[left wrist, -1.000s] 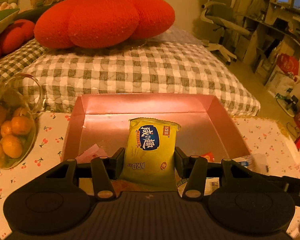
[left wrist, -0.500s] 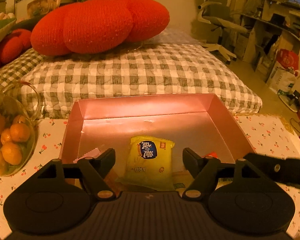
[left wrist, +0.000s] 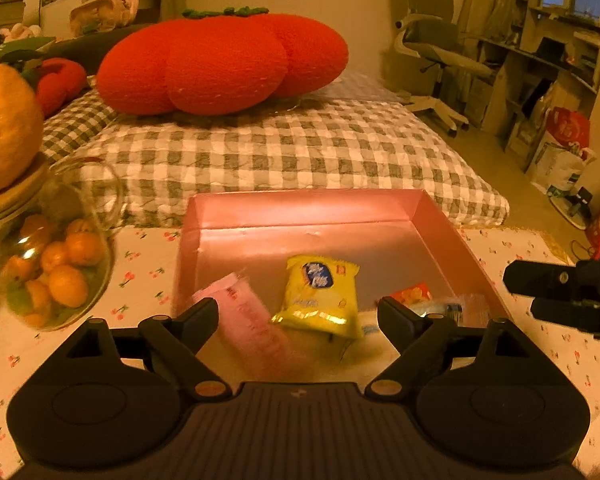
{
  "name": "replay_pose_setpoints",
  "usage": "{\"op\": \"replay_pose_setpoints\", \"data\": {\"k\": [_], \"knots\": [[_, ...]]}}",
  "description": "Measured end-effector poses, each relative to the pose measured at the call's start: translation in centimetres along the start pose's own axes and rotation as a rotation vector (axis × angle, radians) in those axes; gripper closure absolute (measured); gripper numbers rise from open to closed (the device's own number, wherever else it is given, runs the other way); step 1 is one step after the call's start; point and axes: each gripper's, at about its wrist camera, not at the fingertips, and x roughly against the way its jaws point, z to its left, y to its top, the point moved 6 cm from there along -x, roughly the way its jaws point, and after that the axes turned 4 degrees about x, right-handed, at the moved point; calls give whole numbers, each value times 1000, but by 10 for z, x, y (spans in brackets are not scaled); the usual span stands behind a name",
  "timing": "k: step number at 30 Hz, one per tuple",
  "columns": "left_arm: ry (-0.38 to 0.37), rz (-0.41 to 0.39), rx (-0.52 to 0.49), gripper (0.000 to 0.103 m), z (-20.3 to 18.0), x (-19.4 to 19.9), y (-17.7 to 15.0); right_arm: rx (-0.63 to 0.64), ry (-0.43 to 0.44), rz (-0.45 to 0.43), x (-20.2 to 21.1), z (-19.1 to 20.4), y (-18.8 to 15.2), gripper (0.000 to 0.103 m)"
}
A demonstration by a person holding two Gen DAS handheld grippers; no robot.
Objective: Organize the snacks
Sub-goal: 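Open the left tool in the box while the right tool releases the white packet beside it, then move both open tools back over the remaining snacks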
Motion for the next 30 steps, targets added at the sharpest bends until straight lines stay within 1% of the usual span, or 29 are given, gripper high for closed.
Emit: {"op": "replay_pose_setpoints", "data": {"k": [4, 8, 11, 13, 20, 22, 27, 30], "knots": [[-5, 4, 8, 17, 8, 14, -7, 6, -1, 4, 10, 4, -4, 29], [-1, 15, 18, 15, 17, 27, -14, 34, -1, 13, 19, 11, -8, 28], [-1, 21, 24, 14, 22, 37, -19, 66, 0, 24, 26, 19, -13, 27], [-1, 23, 30, 13, 26, 45, -22, 91, 2, 27, 32, 25, -17, 22], [4, 28, 44, 5, 36, 71, -34, 184, 8, 42, 51, 47, -31, 19], [10, 34, 46, 5, 39, 76, -38, 210, 1, 42, 55, 53, -35, 16], [30, 48, 52, 2, 45, 85, -46, 270, -7, 51, 63, 66, -48, 15], [42, 51, 49, 1, 49, 89, -53, 303, -12, 50, 66, 72, -57, 12]]}}
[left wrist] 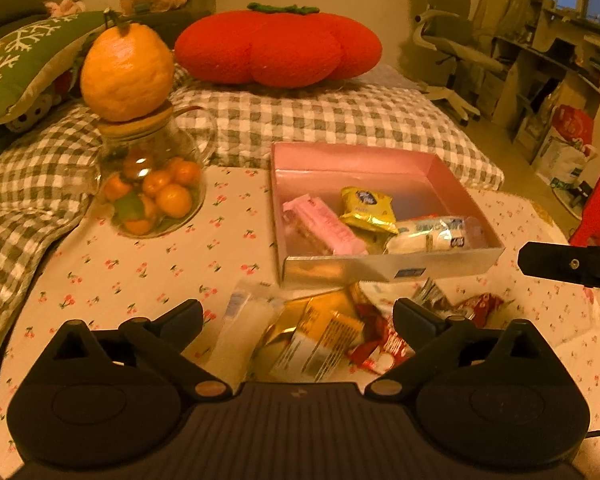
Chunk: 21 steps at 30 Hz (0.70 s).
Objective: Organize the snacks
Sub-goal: 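Move both open tools back over the remaining snacks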
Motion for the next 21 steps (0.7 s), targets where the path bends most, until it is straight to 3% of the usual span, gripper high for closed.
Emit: {"op": "replay_pose_setpoints", "data": {"k": [6, 21], "knots": [[13, 8, 3, 1, 11, 2, -15, 102, -22, -26, 5, 12, -14, 8], [38, 29, -14, 1, 45, 4, -31, 220, -32, -33, -3, 20, -33, 5]]}}
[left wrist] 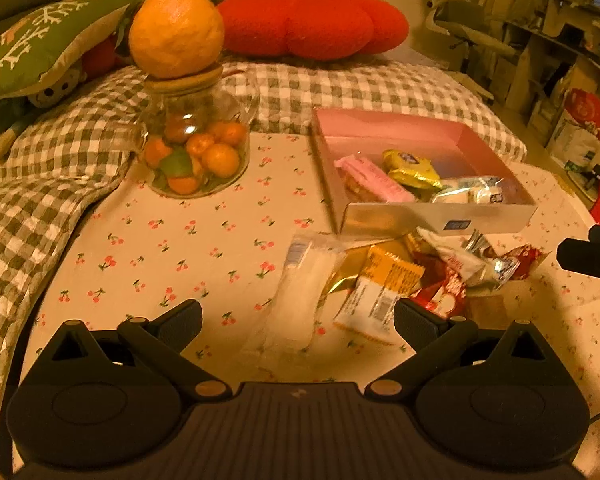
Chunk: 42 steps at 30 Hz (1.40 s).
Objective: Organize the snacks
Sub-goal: 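Move both open tools back over the remaining snacks, then grasp the clear wrapped bar with the left tool while the right tool grasps the brown square cake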
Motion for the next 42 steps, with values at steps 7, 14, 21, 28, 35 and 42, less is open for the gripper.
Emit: {"op": "replay_pose_setpoints", "data": {"k": [7, 14, 21, 28, 35, 42], "knots": [[6, 11, -14, 1, 13, -6, -8, 39, 2, 50, -15, 5, -17, 5], [-18, -5, -38, 1, 14, -17, -9, 70, 17, 100, -28, 17, -30, 4], [-68, -33, -100, 14, 10, -32, -8, 88, 15, 139, -45, 27, -40, 5], [-93, -1, -68, 30, 10, -50, -9, 51, 34, 165, -58, 26, -47, 5], [-80, 25, -23, 49, 12, -56, -9, 18, 8, 167, -66, 17, -50, 6], [-41, 28, 5, 65, 18, -58, -5, 29, -24, 168, -71, 14, -54, 15]]}}
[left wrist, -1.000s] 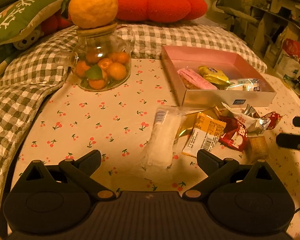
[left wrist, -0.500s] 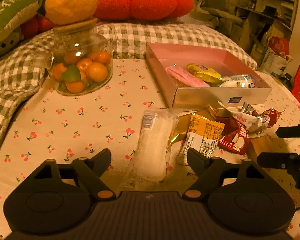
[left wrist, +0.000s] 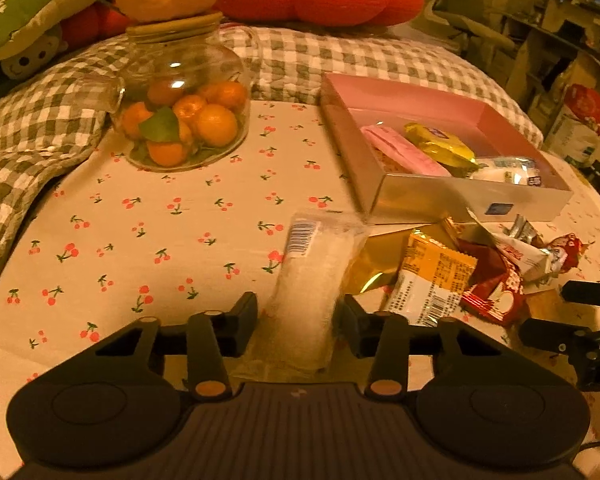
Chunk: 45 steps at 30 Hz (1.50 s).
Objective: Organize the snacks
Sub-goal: 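Grasp the clear wrapped bar with the left tool while the right tool grasps the brown square cake, then carry the clear bar with the left tool while the right tool carries the brown cake over the box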
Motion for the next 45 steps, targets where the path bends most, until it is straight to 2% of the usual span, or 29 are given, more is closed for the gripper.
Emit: {"op": "replay_pose_setpoints", "data": {"k": [2, 5, 7, 9, 22, 27, 33, 45], "knots": [[5, 0, 5, 68, 2, 0, 0, 15, -3, -5, 1, 2, 0, 22], [13, 2, 9, 71, 5, 2, -1, 56, -19, -7, 3, 4, -1, 39], [20, 5, 12, 73, 5, 3, -1, 83, -34, -8, 4, 5, -1, 57], [28, 14, 26, 73, 7, 4, -1, 88, -34, -10, 6, 4, 0, 68], [35, 98, 159, 76, 13, 11, -1, 26, 6, 53, 18, 5, 1, 69], [13, 134, 203, 77, 14, 16, -4, 7, 34, 72, 26, 9, 3, 69], [-8, 148, 219, 80, 12, 23, -7, -5, 56, 94, 32, 12, 3, 69], [-45, 133, 219, 82, 1, 34, -2, -49, 168, 119, 52, 22, 5, 69]]}}
